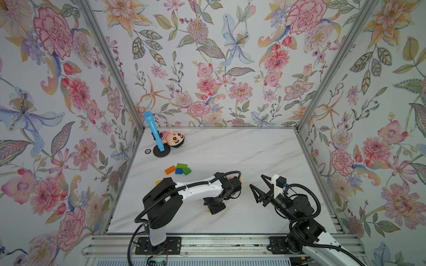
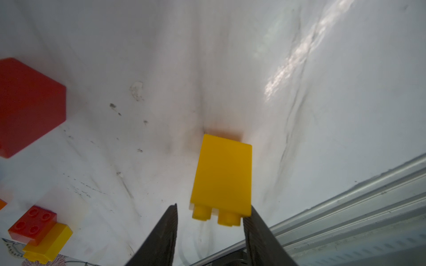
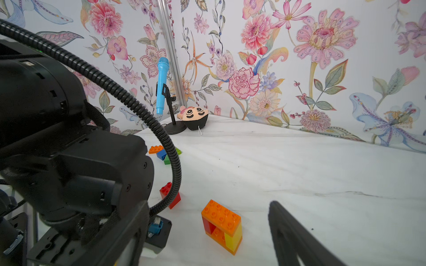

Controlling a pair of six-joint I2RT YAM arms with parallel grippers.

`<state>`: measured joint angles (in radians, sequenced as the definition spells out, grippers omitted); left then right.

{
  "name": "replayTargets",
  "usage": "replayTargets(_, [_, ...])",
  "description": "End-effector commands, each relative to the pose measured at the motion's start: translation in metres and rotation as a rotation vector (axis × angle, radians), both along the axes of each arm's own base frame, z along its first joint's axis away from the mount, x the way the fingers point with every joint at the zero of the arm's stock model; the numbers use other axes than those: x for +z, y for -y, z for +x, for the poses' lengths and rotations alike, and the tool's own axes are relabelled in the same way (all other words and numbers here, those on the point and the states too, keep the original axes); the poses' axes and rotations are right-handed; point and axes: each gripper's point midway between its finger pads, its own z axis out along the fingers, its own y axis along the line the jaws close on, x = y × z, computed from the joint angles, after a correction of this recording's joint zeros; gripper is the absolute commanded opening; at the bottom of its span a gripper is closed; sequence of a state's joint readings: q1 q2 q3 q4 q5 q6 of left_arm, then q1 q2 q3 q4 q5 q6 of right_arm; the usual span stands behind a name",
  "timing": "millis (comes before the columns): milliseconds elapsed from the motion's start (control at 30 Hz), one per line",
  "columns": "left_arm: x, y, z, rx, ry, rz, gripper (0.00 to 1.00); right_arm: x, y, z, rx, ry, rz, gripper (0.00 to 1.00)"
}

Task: Assemble the letter p with lego
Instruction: Place the lego brick at the center of the board, then pick up the lego brick from the center of the board.

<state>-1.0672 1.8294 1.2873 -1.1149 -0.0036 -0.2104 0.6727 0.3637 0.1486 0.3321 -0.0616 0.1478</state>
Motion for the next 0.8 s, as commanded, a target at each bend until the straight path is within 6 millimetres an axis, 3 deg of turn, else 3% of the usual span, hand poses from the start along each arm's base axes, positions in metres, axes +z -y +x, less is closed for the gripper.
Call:
replayTargets(0, [0.004, 0.004, 0.001, -0.003, 0.008, 0.008, 0.54, -0.004, 0.003, 0.003, -0.019, -0.015, 0.004, 0.83])
replayTargets(267, [0.053, 0.013, 0.021, 0.021, 0.185, -0.164, 0.71, -0.010, -0.010, -0.002, 0.054, -0.059, -0.032, 0.83])
replayTargets(400, [0.089, 0.001, 0.036, 0.143, 0.310, -0.335, 0.80, -0.018, -0.024, -0.009, 0.140, -0.108, -0.064, 0.82])
replayTargets(500, [0.115, -0.030, 0.062, 0.306, 0.445, -0.469, 0.84, -0.032, -0.041, -0.015, 0.231, -0.174, -0.113, 0.83])
replayTargets(667, [0.162, -0.110, 0.112, 0.717, 0.705, -0.686, 0.89, -0.051, -0.078, -0.032, 0.409, -0.230, -0.208, 0.81])
replayTargets(767, [0.176, -0.133, 0.125, 0.869, 0.806, -0.836, 0.92, -0.062, -0.102, -0.045, 0.510, -0.222, -0.301, 0.81])
